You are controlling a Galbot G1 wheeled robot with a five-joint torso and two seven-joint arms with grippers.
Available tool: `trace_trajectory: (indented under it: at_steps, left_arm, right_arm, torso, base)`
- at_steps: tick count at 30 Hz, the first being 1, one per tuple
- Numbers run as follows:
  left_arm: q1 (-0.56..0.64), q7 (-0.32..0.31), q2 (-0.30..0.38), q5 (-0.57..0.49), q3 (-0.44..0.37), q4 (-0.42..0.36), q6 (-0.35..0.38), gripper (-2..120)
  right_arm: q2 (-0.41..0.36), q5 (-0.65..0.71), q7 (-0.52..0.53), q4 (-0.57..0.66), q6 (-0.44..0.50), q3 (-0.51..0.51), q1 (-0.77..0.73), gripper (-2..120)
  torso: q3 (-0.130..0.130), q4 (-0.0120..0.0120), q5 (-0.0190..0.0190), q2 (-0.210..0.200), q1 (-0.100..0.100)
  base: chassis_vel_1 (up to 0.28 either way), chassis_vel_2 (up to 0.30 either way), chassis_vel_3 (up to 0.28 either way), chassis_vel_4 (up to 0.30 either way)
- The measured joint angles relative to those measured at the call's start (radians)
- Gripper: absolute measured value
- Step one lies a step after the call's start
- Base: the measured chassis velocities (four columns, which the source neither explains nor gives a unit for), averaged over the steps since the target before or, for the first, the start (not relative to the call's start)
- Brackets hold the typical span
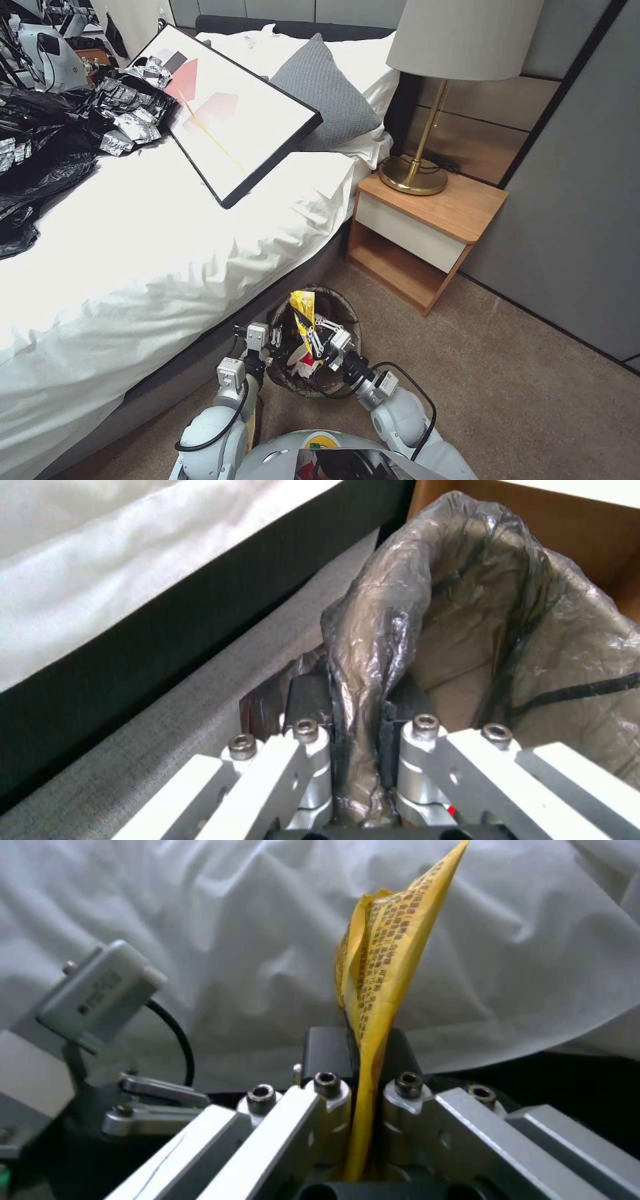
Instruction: Pick up the trash bin, then pick up the garbage from the floor and place it into the trash bin.
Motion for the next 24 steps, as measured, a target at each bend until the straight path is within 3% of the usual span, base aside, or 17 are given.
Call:
trace_trajectory:
  at_steps: [8,24]
  left_arm:
    - [0.008,-0.002,0.004,-0.014,0.003,-0.011,0.008,7]
    - [0.011,-0.002,0.008,-0.015,0.009,-0.021,0.013,7]
  right_arm:
    - [0.007,-0.012,0.018,-0.057,0.009,0.015,0.014,0]
    - [0.007,-0.031,0.019,-0.073,0.018,0.020,0.001,56]
  torso:
    - [0.000,0.0001,0.0000,0.000,0.000]
    - [0.000,0.0000,0.0000,0.000,0.000]
  base:
    - [0.000,0.000,0.000,0.000]
    - [0.000,0.000,0.000,0.000]
